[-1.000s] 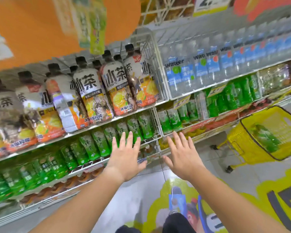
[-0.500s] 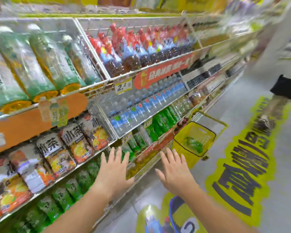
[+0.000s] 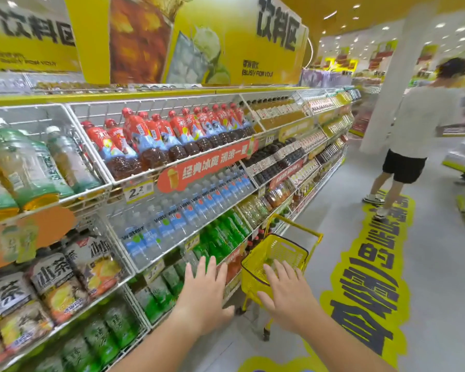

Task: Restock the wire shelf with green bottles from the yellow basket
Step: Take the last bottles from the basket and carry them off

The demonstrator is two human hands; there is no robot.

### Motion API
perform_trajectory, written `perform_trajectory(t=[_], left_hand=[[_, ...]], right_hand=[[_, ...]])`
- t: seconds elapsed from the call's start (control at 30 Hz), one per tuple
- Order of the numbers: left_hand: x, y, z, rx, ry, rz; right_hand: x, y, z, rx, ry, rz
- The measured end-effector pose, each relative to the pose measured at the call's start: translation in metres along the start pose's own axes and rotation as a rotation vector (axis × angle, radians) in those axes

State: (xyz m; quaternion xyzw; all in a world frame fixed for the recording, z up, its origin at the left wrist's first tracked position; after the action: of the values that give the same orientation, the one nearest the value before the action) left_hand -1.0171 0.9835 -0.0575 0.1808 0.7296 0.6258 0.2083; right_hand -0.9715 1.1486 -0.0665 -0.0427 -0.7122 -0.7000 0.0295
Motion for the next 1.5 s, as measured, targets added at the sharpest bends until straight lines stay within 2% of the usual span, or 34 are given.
perform_trajectory(t=[0.13,0.27,0.47,0.6,0.8,1.03,1.5], left_hand=[[0.032,0.01,0.053,0.029,-0.023,-0.009],[0.072,0.017,0.107,0.033,-0.019,0.02],[0.126,0.026,0.176,0.014,-0.021,0.03],[0.163,0.029,0.206,0.056,-0.046,0.013],[0.241,0.03,0.234,0.079,-0.095,0.032],[0.353,0.001,0.253,0.03,-0.101,0.049],[0.556,-0.022,0.249,0.063,-0.026,-0.075]], right_hand=[[-0.005,0.003,0.064,0.013,0.028,-0.084],[-0.006,0.002,0.141,-0.043,-0.017,-0.106],[0.0,0.019,0.223,-0.068,0.004,-0.007],[0.016,0.019,0.268,-0.074,0.007,-0.017],[0.058,0.007,0.328,-0.105,0.046,-0.003],[0.136,-0.042,0.39,-0.116,0.083,-0.084],[0.345,-0.118,0.492,-0.065,0.204,-0.233]])
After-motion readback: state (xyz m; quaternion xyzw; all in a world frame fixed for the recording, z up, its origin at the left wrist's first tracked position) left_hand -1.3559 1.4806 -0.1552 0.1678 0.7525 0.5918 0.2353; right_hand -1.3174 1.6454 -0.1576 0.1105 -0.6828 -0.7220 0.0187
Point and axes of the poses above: each hand's wrist, its own x-axis towards the middle knuckle, its own y-axis out of the back of the hand, z = x × y, the point moved 9 cm from there along x, towards the middle knuckle, and after that the axes turned 4 degrees about y, right-handed, at the moved point
